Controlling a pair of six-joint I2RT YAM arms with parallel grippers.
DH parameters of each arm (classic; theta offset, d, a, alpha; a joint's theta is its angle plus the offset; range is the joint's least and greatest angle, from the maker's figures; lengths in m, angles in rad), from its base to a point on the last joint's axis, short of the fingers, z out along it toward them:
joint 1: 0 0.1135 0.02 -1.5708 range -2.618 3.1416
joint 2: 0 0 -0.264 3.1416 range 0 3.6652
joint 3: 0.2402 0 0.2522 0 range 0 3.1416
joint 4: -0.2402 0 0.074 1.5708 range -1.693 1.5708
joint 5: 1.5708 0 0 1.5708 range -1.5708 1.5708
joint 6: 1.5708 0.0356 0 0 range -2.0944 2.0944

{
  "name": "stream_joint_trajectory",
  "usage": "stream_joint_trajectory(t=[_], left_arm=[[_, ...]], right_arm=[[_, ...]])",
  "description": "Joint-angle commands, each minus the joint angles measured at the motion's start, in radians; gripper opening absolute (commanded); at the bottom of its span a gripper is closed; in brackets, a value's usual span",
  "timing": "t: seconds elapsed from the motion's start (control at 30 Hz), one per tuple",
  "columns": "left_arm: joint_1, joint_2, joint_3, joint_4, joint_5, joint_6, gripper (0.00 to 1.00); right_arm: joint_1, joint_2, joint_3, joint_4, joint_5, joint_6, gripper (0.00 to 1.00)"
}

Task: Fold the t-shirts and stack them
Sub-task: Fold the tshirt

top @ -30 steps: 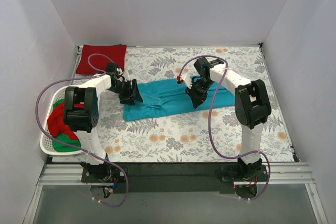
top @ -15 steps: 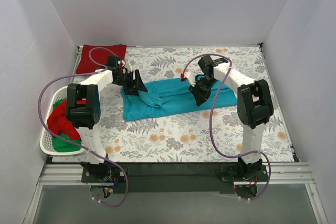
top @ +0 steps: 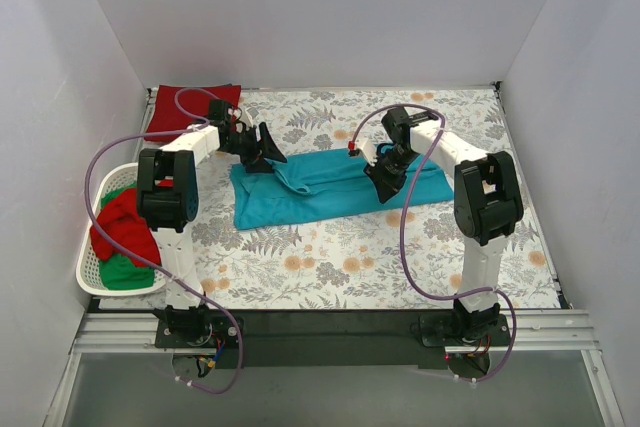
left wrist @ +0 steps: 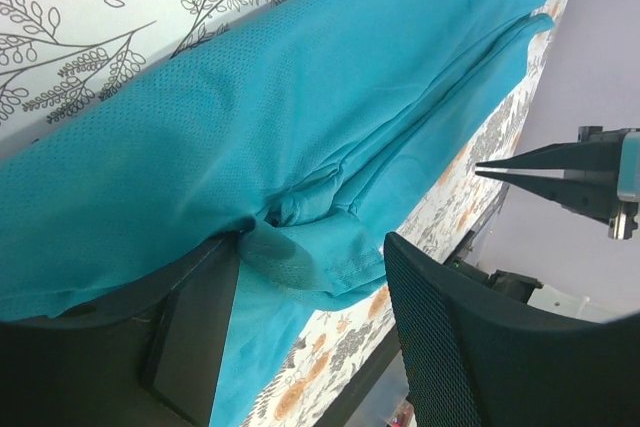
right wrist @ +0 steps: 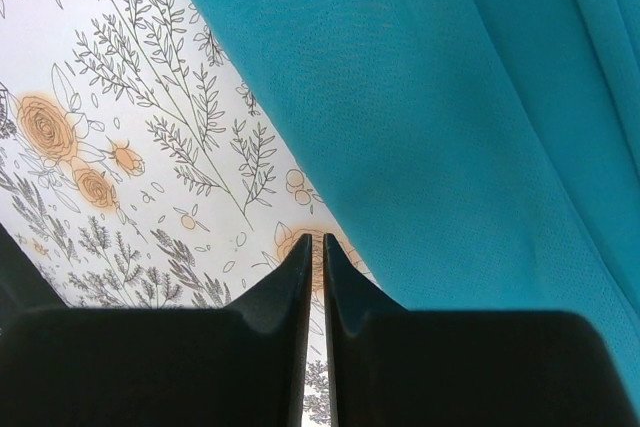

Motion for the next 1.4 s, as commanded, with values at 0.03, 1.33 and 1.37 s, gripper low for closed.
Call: stream_joint_trajectory(t=[0.03,1.33,1.37], left_arm=[[0.022,-0.080,-0.012,0.059,0.001,-0.058,0.58],[-0.113,-0.341,-0.384,0.186,-0.194,-0.106,0.71],[-0.115,-0.332,-0.387,0.184,-0.192,-0.107,0.71]], right_arm=[[-0.009,-0.056,-0.017,0.001,0.008,-0.021,0.13],[-0.084,-0.041,-0.008,-0.012,0.022,-0.055,0.10],[-0.082,-0.044,-0.011,-0.012,0.024,-0.056,0.10]])
